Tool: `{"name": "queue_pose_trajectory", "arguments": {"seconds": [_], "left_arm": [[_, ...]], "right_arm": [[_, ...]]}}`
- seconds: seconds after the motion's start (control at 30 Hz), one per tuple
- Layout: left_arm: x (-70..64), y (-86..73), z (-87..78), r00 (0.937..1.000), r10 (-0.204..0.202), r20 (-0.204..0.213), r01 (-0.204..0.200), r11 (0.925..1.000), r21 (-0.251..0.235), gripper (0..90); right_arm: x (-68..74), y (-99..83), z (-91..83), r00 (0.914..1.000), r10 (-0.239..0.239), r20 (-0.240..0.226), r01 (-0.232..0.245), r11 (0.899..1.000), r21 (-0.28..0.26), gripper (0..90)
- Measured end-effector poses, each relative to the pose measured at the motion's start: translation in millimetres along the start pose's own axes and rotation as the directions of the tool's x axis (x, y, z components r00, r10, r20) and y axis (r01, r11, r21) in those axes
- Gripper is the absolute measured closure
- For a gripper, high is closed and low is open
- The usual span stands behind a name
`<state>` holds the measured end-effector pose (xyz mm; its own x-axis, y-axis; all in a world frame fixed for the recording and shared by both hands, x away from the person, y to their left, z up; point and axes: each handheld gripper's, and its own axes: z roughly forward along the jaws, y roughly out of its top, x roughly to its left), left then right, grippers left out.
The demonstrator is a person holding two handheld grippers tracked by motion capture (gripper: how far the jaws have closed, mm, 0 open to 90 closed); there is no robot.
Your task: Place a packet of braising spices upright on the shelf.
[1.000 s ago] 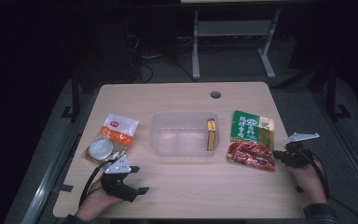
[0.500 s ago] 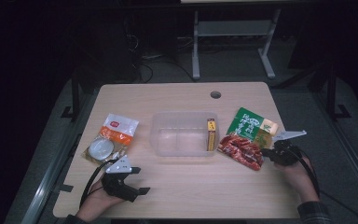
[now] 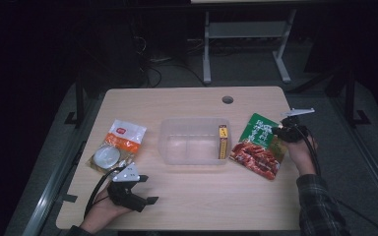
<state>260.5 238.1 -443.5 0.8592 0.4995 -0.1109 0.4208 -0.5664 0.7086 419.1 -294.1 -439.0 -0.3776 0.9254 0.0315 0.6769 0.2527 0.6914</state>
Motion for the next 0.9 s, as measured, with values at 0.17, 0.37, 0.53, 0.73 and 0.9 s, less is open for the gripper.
{"name": "queue_pose_trajectory", "arguments": {"seconds": [0.17,0.37,0.53,0.73,0.9], "left_arm": [[-1.0,1.7,1.2,1.0000,0.010,0.002,-0.010,1.0000,0.001,13.5],[-0.6,1.8,3.4,1.0000,0.003,0.002,-0.003,1.0000,0.006,13.4],[1.2,0.8,3.7,0.9999,-0.010,0.014,0.010,0.9999,0.003,13.5],[1.1,0.5,3.2,0.9998,-0.013,0.017,0.013,0.9999,0.002,13.5],[0.8,0.4,2.7,0.9998,-0.006,0.016,0.006,1.0000,0.006,13.6]], "right_arm": [[-11.3,8.3,21.0,0.9968,0.049,0.063,-0.047,0.998,-0.028,89.9],[-19.3,14.4,37.0,0.9933,0.073,0.090,-0.073,0.997,-0.003,89.9],[-20.6,24.4,44.1,0.9918,0.066,0.110,-0.067,0.998,0.005,89.9],[-20.0,27.9,50.6,0.9908,0.057,0.123,-0.062,0.997,0.044,89.9],[-19.1,24.8,52.4,0.9893,0.068,0.129,-0.077,0.995,0.069,89.9]]}}
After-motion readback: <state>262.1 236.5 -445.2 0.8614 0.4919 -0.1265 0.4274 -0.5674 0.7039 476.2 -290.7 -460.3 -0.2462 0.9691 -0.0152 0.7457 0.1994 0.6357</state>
